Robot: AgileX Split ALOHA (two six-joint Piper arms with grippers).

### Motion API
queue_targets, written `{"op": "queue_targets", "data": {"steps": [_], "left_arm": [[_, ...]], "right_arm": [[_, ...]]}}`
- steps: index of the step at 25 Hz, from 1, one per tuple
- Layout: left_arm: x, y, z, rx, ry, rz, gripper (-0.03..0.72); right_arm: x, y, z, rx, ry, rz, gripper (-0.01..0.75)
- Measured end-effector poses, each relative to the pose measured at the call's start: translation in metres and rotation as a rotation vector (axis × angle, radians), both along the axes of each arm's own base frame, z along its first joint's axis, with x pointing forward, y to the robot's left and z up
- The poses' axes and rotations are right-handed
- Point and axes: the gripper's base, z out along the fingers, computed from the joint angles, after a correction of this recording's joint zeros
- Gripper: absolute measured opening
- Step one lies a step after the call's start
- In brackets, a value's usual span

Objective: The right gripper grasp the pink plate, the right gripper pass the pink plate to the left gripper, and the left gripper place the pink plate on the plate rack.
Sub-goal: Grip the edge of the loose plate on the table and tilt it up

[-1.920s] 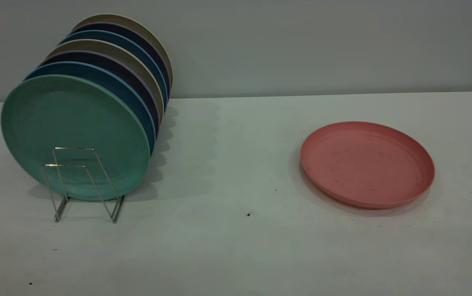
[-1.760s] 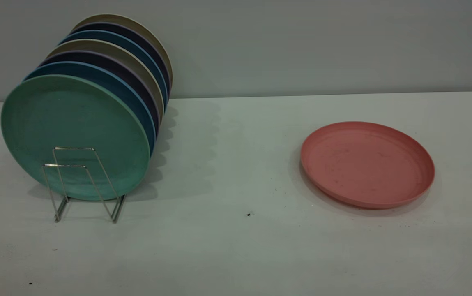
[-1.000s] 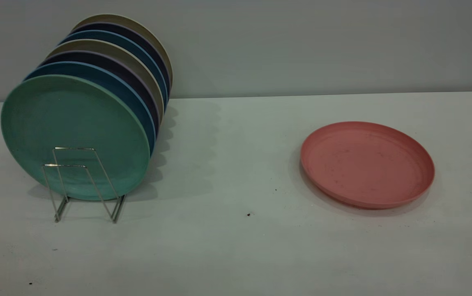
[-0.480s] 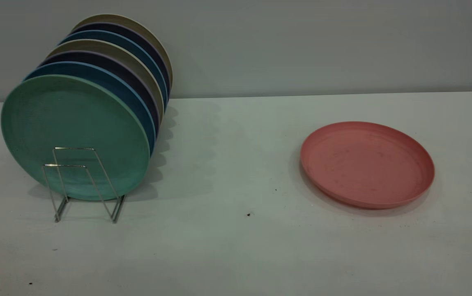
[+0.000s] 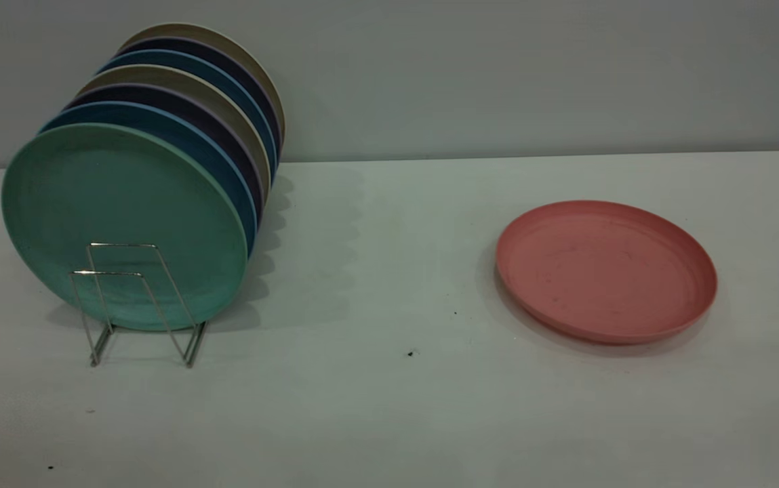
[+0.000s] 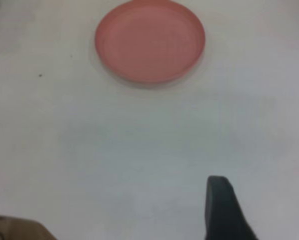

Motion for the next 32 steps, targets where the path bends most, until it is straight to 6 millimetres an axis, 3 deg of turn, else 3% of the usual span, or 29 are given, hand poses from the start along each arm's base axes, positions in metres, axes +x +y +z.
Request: {"op": "queue_targets", "data": {"steps": [5, 11, 17, 24, 27, 32], "left_arm": [[0.055, -0.002, 0.024, 0.087, 0.067, -0.057, 0.564], [0.136, -0.008, 0.025, 0.137, 0.256, -0.159, 0.590], [0.206, -0.020, 0.010, 0.097, 0.300, -0.269, 0.590], [0.274, -0.044, -0.011, -0.110, 0.332, -0.427, 0.590], [0.301, -0.055, -0.020, -0.217, 0.342, -0.487, 0.590], [0.335, -0.088, -0.033, -0.221, 0.375, -0.608, 0.590]], "right_arm": [[0.055, 0.006, 0.015, 0.006, 0.113, 0.000, 0.454], [0.115, 0.016, 0.010, 0.010, 0.204, 0.052, 0.517], [0.169, 0.029, -0.025, 0.077, 0.309, 0.109, 0.522], [0.233, 0.036, -0.076, 0.097, 0.391, 0.103, 0.523], [0.268, 0.026, -0.096, 0.132, 0.446, 0.048, 0.523], [0.319, 0.004, -0.121, 0.229, 0.546, 0.077, 0.524]]}}
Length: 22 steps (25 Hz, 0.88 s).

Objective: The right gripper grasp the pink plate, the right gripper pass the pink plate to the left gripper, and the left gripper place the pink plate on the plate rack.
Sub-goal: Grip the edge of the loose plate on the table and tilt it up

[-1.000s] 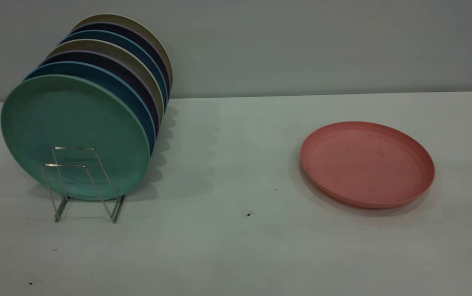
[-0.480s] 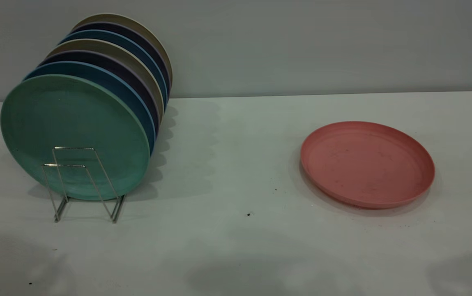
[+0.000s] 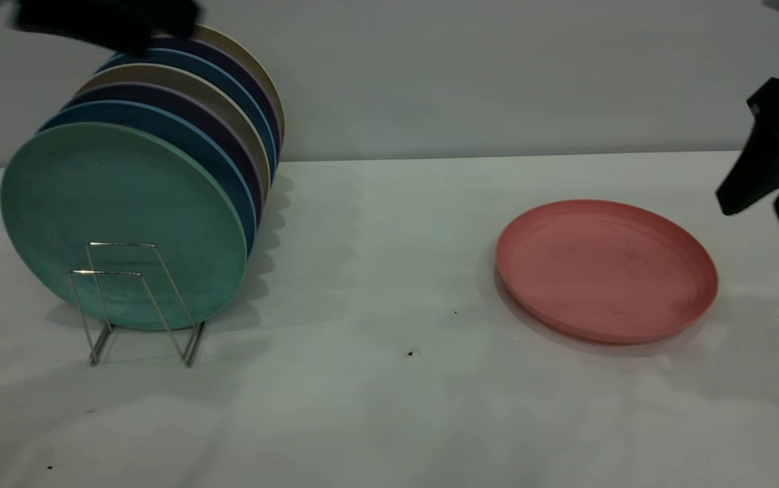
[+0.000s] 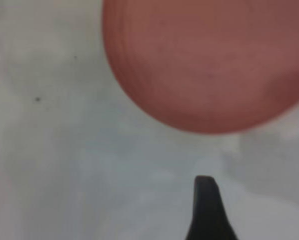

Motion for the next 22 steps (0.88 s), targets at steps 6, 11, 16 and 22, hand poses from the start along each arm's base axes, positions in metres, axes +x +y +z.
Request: {"op": "queue_targets", "data": {"steps": [6, 11, 16, 22], "left_arm": [[0.026, -0.046, -0.040, 0.047, 0.068, -0.103, 0.590], [0.031, -0.082, -0.079, 0.056, 0.126, -0.143, 0.590], [0.023, -0.111, -0.096, 0.066, 0.140, -0.185, 0.590], [0.020, -0.118, -0.098, 0.068, 0.141, -0.199, 0.590]], "right_arm": [[0.033, -0.028, -0.040, 0.098, 0.061, -0.043, 0.510], [0.050, -0.042, -0.073, 0.113, 0.095, -0.065, 0.506], [0.069, -0.052, -0.103, 0.157, 0.115, -0.107, 0.499], [0.075, -0.054, -0.138, 0.209, 0.158, -0.139, 0.491]]}}
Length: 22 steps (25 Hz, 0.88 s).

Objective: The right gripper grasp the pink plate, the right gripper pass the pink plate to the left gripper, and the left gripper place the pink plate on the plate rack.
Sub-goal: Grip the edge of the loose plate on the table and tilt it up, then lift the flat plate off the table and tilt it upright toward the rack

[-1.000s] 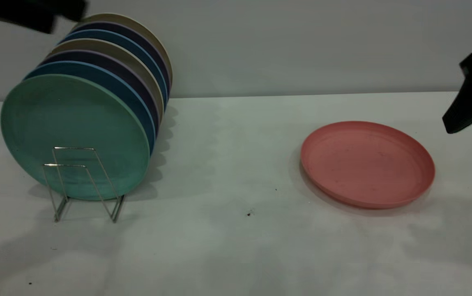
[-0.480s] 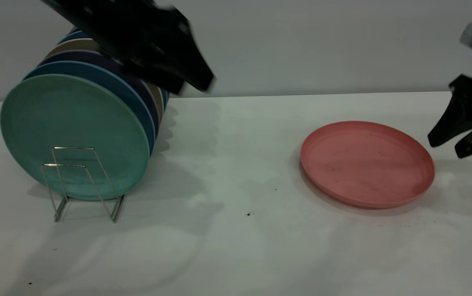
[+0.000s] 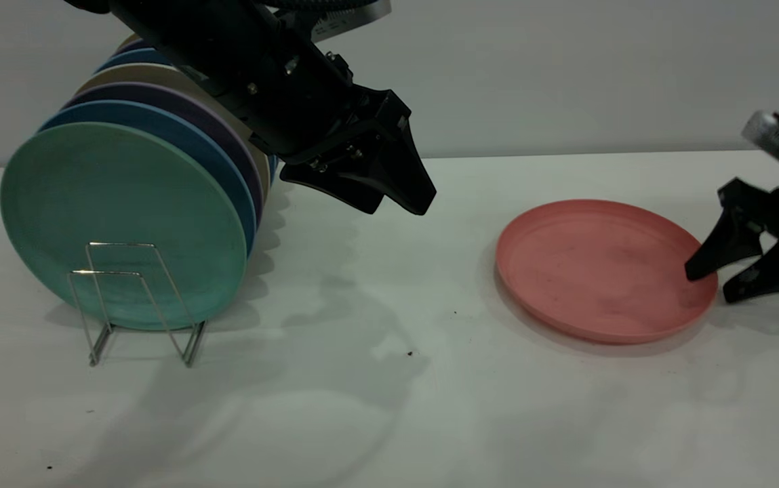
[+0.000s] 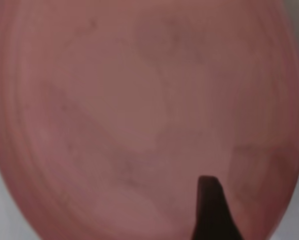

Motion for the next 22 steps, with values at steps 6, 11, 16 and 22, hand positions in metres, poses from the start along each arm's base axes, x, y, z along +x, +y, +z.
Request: {"op": "queue_targets", "data": {"steps": [6, 11, 16, 22], "left_arm": [[0.000, 0.000, 0.000, 0.000, -0.003, 0.003, 0.590], [0.004, 0.001, 0.000, 0.006, -0.037, 0.030, 0.590], [0.005, 0.001, 0.000, 0.006, -0.040, 0.034, 0.590], [0.002, 0.001, 0.000, -0.002, -0.003, 0.032, 0.590]], "right_arm": [[0.001, 0.003, -0.009, 0.036, -0.009, -0.009, 0.398], [0.005, 0.003, -0.010, 0.056, -0.056, -0.035, 0.090], [0.004, 0.015, -0.001, 0.172, -0.106, 0.075, 0.016], [0.002, 0.043, 0.018, 0.288, -0.214, 0.293, 0.016]]}}
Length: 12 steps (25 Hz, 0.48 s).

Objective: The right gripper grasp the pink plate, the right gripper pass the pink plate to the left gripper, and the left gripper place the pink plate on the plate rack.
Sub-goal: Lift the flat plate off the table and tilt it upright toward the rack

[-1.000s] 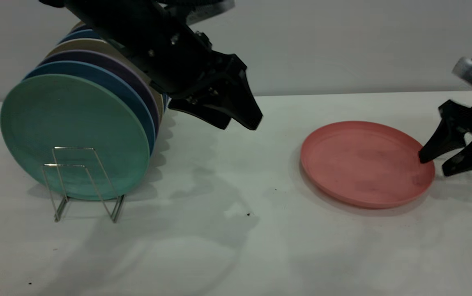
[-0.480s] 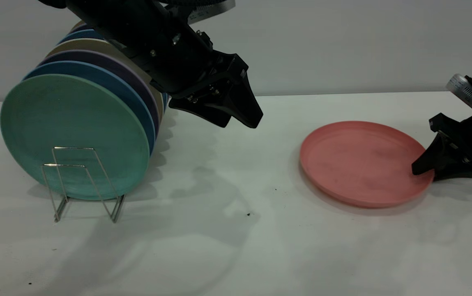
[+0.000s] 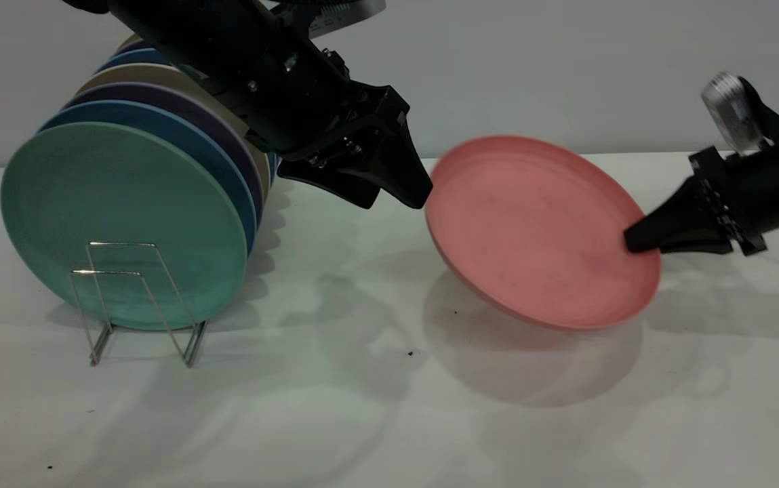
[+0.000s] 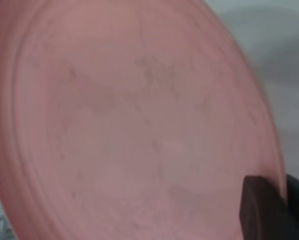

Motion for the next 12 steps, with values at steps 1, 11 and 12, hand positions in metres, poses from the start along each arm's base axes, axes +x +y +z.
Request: {"op": "queue_targets", "data": {"steps": [1, 11, 12], "left_arm": [[0.0000, 0.0003, 0.0000, -0.001, 0.003, 0.000, 0.590], [0.0099, -0.0025, -0.0048, -0.060, -0.001, 0.146, 0.590], [0.0099, -0.0033, -0.0062, -0.065, 0.006, 0.150, 0.590]], "right_arm": [[0.0002, 0.0018, 0.0022, 0.005, -0.007, 0.007, 0.016], [0.0014, 0.0069, 0.0101, 0.064, -0.034, 0.018, 0.016], [0.0012, 0.0080, 0.0103, 0.066, -0.039, 0.027, 0.016]]}}
